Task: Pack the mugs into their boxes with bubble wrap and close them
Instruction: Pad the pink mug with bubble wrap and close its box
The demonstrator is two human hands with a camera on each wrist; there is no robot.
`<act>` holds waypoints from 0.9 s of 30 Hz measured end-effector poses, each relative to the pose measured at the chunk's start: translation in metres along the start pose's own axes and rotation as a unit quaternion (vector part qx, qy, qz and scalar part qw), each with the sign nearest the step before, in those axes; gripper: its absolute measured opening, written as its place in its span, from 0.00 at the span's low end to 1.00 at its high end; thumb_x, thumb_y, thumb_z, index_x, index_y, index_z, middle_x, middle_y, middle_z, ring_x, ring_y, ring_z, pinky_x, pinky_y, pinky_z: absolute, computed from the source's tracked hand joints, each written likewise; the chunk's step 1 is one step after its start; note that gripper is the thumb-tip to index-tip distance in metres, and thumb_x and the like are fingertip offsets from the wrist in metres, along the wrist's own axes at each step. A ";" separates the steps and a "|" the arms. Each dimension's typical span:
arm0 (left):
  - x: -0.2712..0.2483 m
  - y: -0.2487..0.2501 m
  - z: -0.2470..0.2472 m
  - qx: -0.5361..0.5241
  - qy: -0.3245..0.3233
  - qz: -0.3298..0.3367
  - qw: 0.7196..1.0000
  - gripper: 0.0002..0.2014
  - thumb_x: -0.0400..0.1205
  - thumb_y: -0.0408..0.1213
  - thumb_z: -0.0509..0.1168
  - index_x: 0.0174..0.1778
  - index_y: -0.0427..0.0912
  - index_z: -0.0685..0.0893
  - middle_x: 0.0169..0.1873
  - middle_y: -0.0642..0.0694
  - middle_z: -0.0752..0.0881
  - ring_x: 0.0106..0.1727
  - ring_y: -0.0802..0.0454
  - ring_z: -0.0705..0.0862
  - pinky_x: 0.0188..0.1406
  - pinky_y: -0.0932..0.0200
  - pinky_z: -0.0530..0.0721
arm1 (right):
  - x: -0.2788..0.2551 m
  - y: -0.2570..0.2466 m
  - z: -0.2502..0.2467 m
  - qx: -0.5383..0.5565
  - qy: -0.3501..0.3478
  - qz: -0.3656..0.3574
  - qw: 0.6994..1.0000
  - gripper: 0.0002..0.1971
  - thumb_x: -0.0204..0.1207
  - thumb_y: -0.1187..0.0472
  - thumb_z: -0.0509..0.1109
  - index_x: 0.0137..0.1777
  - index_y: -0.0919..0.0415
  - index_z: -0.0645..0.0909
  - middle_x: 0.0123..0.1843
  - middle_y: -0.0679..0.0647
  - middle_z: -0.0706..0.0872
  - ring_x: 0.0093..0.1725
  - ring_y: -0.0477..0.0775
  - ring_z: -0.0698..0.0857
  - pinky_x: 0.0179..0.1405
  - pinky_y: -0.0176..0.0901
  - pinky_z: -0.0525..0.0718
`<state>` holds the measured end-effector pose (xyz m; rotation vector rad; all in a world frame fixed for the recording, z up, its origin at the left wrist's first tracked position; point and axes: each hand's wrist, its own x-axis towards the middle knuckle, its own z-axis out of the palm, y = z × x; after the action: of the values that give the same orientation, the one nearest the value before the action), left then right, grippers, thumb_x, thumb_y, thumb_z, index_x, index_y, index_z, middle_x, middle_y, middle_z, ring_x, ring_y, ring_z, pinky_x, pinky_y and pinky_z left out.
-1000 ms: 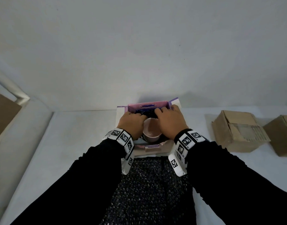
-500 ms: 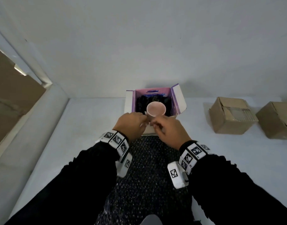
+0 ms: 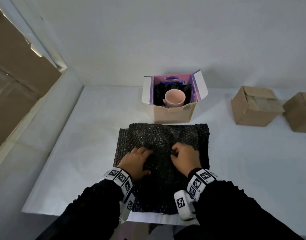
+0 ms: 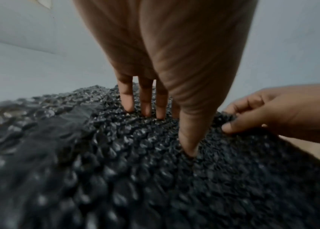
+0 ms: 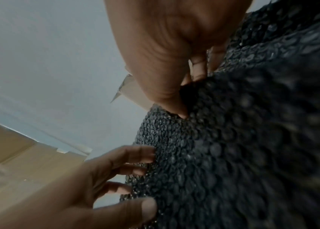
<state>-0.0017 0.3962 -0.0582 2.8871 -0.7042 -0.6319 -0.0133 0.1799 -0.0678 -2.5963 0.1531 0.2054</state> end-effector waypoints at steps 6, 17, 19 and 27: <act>-0.005 0.014 -0.037 0.052 0.291 0.007 0.955 0.54 0.67 0.59 0.72 0.85 0.53 0.50 0.81 0.39 0.56 0.75 0.36 0.64 0.72 0.38 0.71 | 0.001 -0.015 -0.035 0.125 0.064 -0.156 0.978 0.11 0.79 0.69 0.64 0.56 0.53 0.78 0.47 0.52 0.85 0.45 0.54 0.84 0.46 0.54 0.83; 0.014 0.010 -0.098 -0.091 0.310 0.082 0.943 0.21 0.72 0.38 0.73 0.46 0.53 0.65 0.39 0.50 0.80 0.35 0.40 0.82 0.32 0.53 0.75 | 0.008 -0.026 -0.105 0.103 0.094 -0.244 0.960 0.18 0.72 0.46 0.76 0.56 0.51 0.76 0.48 0.40 0.85 0.46 0.43 0.83 0.44 0.41 0.80; 0.013 0.010 -0.103 -0.091 0.313 0.076 0.942 0.20 0.74 0.47 0.73 0.55 0.54 0.69 0.43 0.52 0.84 0.37 0.47 0.83 0.34 0.54 0.80 | 0.012 -0.021 -0.116 0.093 0.126 -0.241 0.958 0.13 0.75 0.48 0.75 0.53 0.54 0.82 0.46 0.45 0.88 0.45 0.49 0.86 0.46 0.47 0.83; 0.019 0.010 -0.122 -0.299 0.263 0.046 0.916 0.11 0.71 0.53 0.71 0.44 0.54 0.82 0.38 0.55 0.86 0.39 0.61 0.84 0.39 0.68 0.77 | 0.037 -0.008 -0.155 0.068 0.261 -0.154 0.951 0.12 0.81 0.68 0.63 0.60 0.57 0.82 0.48 0.56 0.87 0.46 0.60 0.84 0.43 0.48 0.79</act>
<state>0.0601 0.3785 0.0480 2.2690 -0.4557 -0.0180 0.0426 0.1050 0.0615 -2.4364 -0.0540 -0.5869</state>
